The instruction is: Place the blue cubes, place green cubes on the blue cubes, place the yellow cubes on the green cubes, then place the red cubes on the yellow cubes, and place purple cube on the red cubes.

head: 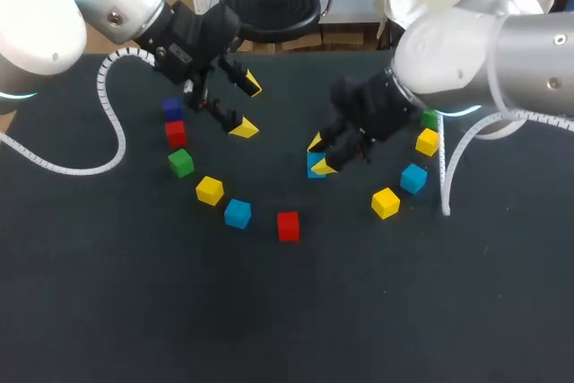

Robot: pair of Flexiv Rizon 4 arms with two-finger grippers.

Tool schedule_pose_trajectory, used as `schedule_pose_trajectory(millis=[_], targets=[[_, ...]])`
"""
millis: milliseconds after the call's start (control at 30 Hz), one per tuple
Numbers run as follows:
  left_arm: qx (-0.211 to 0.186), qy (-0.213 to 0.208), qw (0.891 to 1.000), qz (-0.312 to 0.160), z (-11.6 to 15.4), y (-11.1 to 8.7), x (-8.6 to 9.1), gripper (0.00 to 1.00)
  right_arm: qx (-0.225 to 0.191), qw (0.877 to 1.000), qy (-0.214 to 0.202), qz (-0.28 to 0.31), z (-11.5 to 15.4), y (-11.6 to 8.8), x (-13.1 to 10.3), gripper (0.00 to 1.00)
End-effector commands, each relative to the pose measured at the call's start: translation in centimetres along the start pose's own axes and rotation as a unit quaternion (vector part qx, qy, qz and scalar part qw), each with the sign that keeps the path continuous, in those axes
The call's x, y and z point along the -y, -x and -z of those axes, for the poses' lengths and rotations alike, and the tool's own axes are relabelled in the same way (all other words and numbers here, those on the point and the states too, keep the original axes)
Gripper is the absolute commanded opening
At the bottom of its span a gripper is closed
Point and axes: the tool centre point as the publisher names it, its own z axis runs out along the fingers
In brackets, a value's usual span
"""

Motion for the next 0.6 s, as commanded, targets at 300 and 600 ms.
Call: schedule_pose_trajectory(millis=[300, 600], targets=[[-0.001, 0.000, 1.000, 0.001, 0.01, 0.03, 0.02, 1.00, -0.004, 1.000, -0.009, 0.002, 0.15, -0.19, -1.12, 0.02], [-0.001, 0.000, 1.000, 0.001, 0.01, 0.03, 0.02, 1.00, -0.015, 0.999, -0.028, -0.010, 0.39, 0.33, -1.46, 0.00]])
